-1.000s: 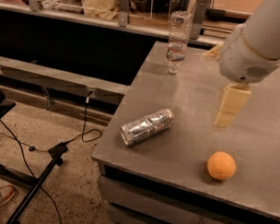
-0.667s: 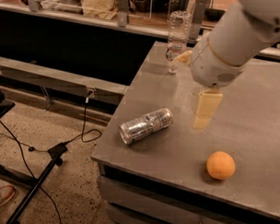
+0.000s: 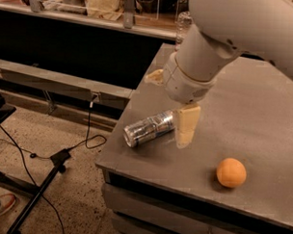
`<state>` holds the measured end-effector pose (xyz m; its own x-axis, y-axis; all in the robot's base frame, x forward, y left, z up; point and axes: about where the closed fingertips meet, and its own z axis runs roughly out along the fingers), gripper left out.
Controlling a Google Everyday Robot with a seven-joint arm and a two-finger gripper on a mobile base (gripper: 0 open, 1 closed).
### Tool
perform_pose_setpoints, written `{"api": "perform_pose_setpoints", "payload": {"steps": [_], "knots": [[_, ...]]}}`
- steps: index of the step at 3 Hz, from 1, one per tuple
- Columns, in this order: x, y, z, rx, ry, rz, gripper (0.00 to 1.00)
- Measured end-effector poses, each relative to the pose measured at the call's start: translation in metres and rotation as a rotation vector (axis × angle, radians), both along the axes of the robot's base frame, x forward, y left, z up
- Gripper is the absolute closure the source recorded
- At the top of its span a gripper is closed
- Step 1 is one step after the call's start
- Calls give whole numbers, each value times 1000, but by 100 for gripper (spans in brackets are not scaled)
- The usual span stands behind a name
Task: Pick redbull can
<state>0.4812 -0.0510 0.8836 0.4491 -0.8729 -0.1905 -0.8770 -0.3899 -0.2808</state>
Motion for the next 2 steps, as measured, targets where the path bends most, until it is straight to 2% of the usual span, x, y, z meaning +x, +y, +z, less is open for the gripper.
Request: {"api": "perform_pose_setpoints", "payload": {"steps": [1,2], "knots": [[11,14,-24,-61,22,36,0],[27,20,-47,-120,37,32,11]]}}
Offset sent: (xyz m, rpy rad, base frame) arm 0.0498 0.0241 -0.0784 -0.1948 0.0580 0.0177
